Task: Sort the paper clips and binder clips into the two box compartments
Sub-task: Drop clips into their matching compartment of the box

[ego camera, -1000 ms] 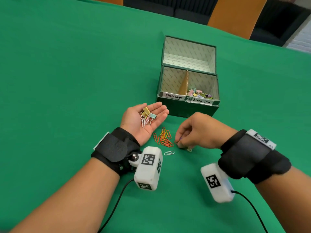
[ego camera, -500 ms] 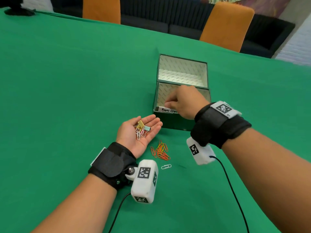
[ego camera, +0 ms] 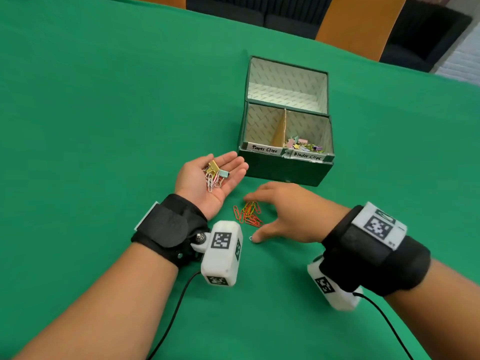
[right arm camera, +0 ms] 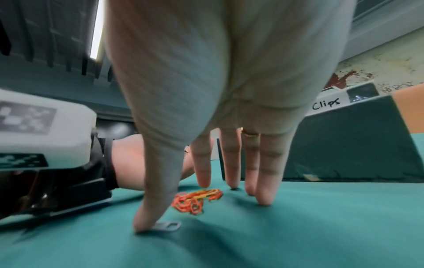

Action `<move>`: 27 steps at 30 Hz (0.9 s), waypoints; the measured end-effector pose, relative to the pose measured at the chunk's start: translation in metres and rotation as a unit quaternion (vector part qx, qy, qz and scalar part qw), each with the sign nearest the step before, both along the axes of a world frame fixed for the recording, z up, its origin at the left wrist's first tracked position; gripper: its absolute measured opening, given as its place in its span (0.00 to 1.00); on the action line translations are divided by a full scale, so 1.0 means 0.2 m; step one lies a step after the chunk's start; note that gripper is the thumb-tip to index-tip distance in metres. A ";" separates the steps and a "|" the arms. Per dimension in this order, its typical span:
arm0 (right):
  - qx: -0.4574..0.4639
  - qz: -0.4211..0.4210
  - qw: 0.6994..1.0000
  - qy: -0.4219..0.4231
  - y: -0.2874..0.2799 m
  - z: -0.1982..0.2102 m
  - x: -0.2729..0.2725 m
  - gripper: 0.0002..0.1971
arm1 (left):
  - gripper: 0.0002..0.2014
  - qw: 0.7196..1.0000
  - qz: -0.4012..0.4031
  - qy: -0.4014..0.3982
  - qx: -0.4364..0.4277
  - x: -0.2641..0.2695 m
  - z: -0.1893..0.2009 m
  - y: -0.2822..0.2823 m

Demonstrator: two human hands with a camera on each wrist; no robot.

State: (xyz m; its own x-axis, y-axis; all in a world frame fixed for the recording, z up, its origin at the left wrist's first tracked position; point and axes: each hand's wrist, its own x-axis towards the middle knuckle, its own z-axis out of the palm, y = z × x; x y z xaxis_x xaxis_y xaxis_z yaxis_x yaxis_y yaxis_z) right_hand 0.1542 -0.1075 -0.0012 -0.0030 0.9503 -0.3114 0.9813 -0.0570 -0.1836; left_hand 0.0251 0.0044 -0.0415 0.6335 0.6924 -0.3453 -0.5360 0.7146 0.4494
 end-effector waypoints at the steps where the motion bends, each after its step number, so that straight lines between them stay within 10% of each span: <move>1: 0.011 0.004 1.000 -0.003 0.01 -0.02 -0.01 0.36 | 0.21 1.000 0.001 0.004 0.001 0.00 0.00 0.00; 9: 0.039 -0.080 0.994 0.070 0.02 0.00 0.05 0.08 | 0.21 1.000 0.003 0.016 0.002 0.00 -0.01 -0.02; 21: 0.056 -0.151 0.965 0.207 0.01 0.06 0.14 0.06 | 0.21 1.000 -0.004 0.014 -0.001 0.00 0.00 -0.03; 27: 0.269 -0.211 0.902 0.263 0.14 0.26 0.19 0.05 | 0.21 1.000 -0.003 0.006 -0.010 -0.01 0.00 -0.02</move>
State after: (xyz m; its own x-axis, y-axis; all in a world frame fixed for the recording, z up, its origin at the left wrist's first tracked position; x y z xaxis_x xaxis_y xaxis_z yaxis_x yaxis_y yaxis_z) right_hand 0.1926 -0.0787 0.0512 0.3808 0.9148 0.1343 0.6625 -0.1687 -0.7299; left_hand 0.0235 -0.0004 -0.0422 0.6336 0.6809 -0.3673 -0.5259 0.7273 0.4410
